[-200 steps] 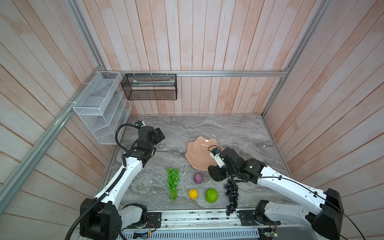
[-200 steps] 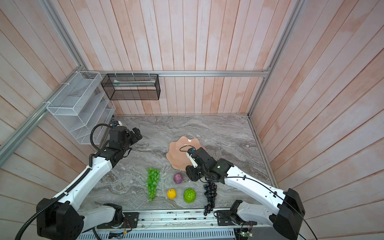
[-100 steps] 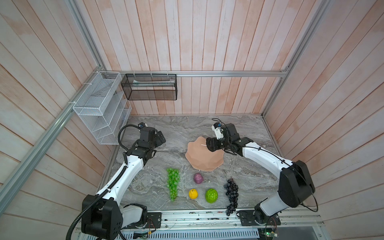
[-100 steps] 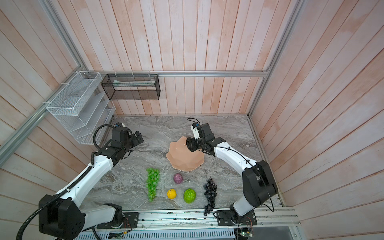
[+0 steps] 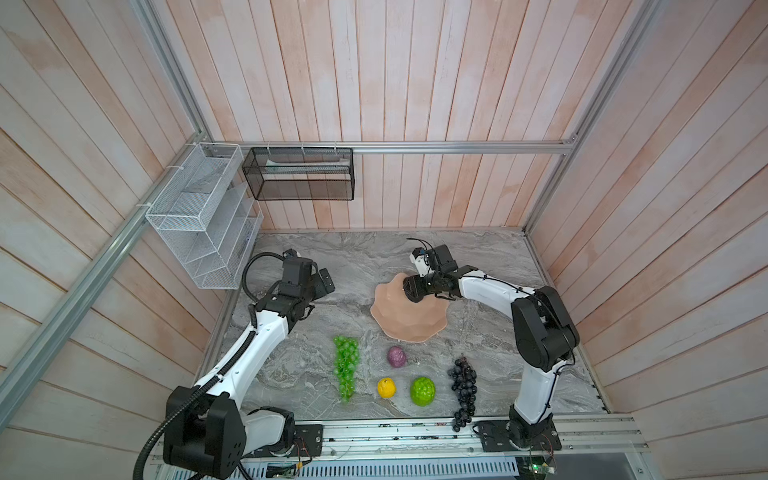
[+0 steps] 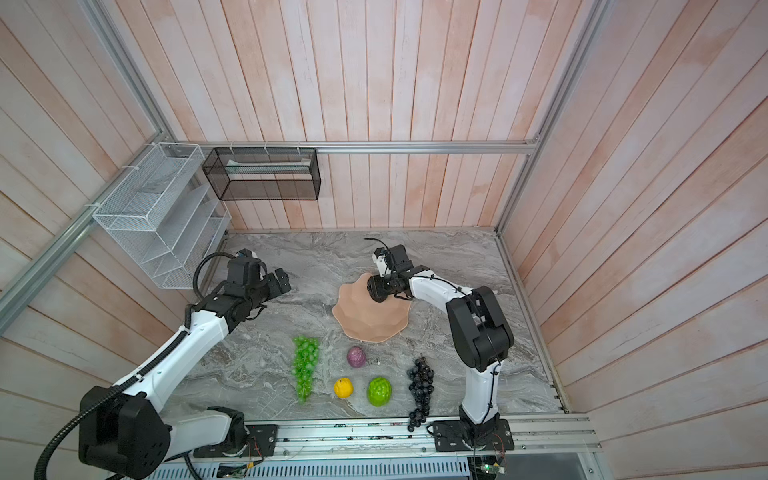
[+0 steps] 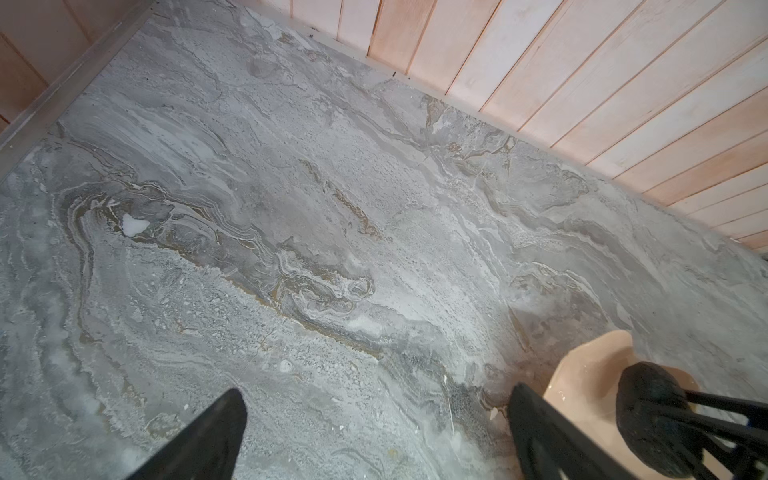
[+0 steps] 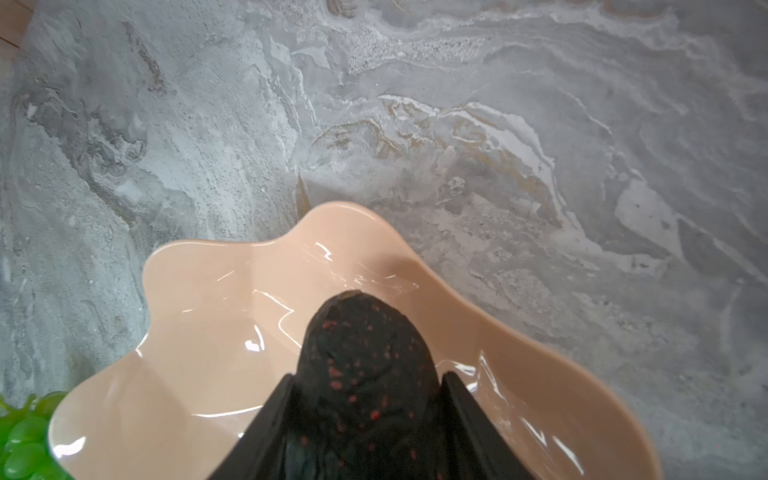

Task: Place and organize the fake fruits in the fruit bowl
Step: 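Lift the avocado with the right gripper and carry it over the pink bowl, then lower the avocado into the bowl while the left gripper reaches for the purple fruit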

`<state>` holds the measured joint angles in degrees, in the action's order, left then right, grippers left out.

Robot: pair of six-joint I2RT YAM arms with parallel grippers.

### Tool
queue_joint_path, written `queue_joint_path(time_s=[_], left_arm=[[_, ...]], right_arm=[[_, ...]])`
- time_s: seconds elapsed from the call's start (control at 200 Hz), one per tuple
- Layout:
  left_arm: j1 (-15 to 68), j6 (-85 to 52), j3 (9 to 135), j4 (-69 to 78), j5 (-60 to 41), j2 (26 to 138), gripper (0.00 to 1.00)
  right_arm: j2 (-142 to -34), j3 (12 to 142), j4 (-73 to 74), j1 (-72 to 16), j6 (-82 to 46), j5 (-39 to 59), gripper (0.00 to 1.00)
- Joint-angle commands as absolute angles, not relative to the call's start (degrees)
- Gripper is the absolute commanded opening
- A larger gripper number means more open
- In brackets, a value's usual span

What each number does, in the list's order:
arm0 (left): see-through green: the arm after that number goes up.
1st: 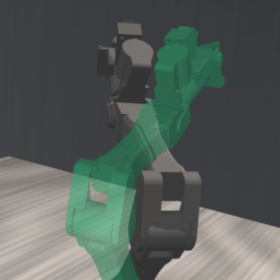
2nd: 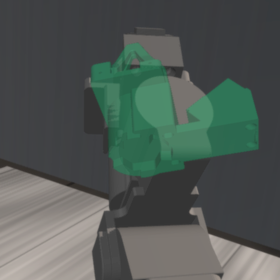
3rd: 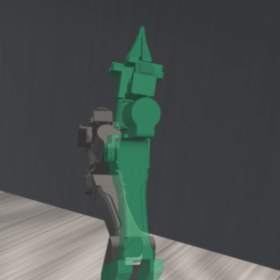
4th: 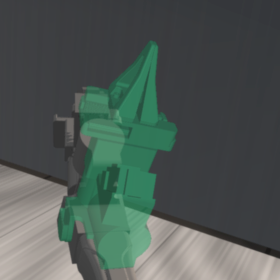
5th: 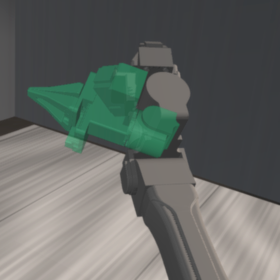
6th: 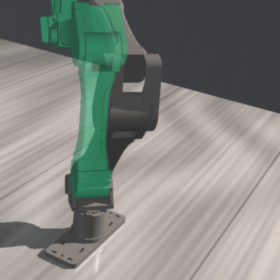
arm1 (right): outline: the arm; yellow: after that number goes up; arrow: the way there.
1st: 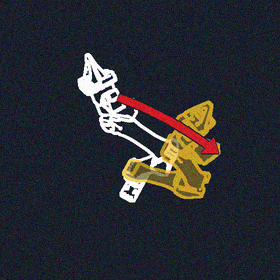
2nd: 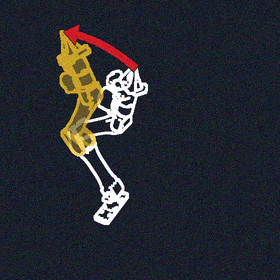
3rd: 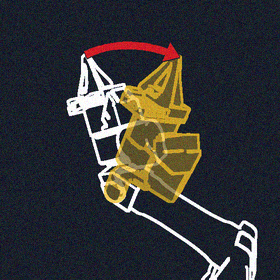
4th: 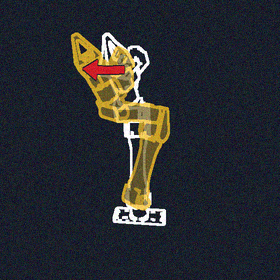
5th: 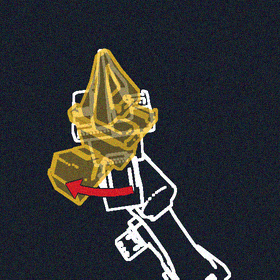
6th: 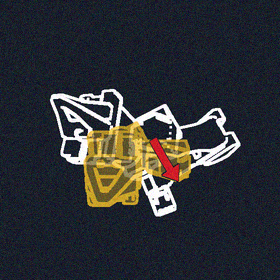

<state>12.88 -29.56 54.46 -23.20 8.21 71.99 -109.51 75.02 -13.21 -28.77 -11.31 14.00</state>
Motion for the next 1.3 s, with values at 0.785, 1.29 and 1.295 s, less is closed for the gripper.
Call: queue_joint_path(time_s=[0.785, 1.29, 1.295], left_arm=[[14.50, -26.55, 55.66, -35.90, 0.99, 66.63, 1.00], [34.69, -26.21, 62.89, -45.14, -7.34, 78.62, 0.98], [35.01, -26.29, 62.91, -45.16, -7.27, 78.77, 0.98]], right_arm=[[-109.92, 71.76, -11.85, -31.69, -10.73, 7.84, 0.71], [-94.63, 72.27, -16.94, -33.72, -10.32, 4.03, 0.74], [-94.34, 72.04, -16.95, -33.74, -10.43, 3.95, 0.74]])
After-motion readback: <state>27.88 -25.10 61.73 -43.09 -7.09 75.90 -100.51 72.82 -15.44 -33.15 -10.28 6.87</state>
